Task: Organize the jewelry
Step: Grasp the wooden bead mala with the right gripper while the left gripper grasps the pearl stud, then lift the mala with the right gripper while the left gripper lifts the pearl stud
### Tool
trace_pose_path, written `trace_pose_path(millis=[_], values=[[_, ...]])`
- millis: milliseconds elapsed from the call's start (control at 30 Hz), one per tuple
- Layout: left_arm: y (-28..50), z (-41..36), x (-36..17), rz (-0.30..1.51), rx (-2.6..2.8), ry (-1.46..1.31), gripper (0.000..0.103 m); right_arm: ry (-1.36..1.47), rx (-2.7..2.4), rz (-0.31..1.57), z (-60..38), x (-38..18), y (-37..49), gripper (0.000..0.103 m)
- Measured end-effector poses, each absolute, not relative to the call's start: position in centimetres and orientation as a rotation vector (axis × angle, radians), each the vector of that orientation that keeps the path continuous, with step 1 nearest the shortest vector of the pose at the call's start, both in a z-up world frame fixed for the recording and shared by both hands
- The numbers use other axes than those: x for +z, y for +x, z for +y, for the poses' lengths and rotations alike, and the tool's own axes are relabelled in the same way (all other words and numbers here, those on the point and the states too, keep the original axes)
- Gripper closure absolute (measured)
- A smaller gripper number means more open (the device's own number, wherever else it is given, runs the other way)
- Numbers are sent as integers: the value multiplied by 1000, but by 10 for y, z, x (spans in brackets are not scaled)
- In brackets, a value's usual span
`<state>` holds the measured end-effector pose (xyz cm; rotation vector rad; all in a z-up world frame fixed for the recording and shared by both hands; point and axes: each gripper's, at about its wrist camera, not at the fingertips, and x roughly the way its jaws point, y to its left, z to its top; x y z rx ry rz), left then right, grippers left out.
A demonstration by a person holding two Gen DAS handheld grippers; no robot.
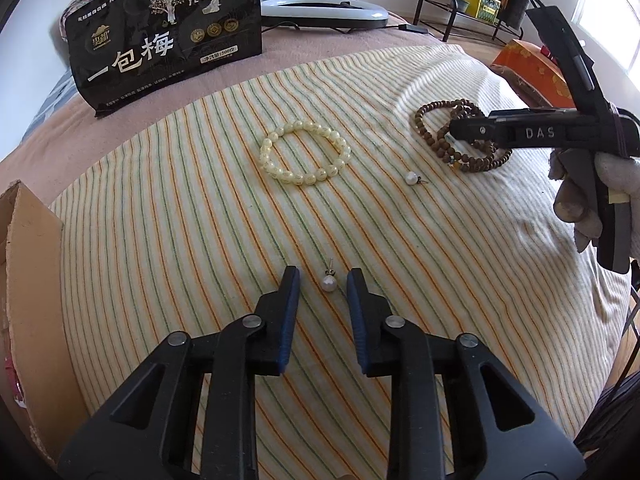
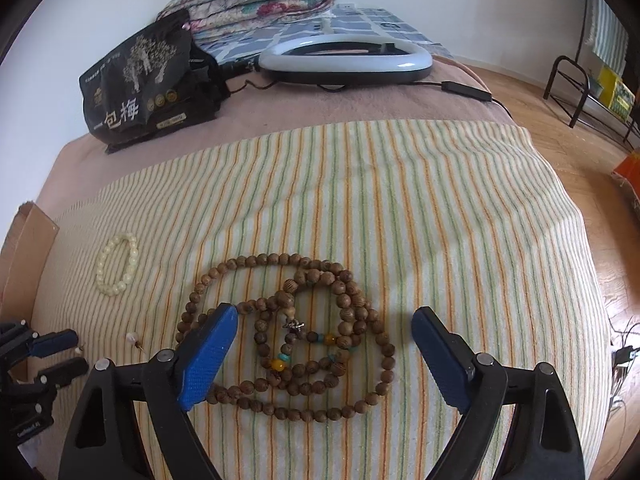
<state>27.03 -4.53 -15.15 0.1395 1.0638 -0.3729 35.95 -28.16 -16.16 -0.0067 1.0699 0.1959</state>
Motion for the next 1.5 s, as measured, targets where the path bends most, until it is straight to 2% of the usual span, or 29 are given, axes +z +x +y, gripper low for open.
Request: trace_pose_path(millis=[167,267,367,433,467,533,867,933,1500], values=[[271,-44,-153,1062,-369,139,90,-73,193,1077,-276,-168,359,14],[271,-43,-153,1062,-368,136,95,-87,182,1077,-276,-168,357,22],[272,-42,-152,1064,-366,127,96,-101,203,1068,-275,-166,353,41],[272,-42,-152,1064,-365,124,96,-113,216,1064,-272,-165,351,66],[272,-42,-152,1065,-364,120,97,-114,227,1064,-271,-164,350,70],[272,-41,-151,1066,-364,112,97,-111,237,1064,-269,-163,350,86],[272,-36,-137,1035,-360,83,97,-74,262,1037,-271,-146,344,89],[272,-34,-132,1025,-359,72,97,-72,265,1027,-270,-141,342,94],[260,-11,-72,893,-337,-12,97,-30,271,893,-272,-71,317,94]])
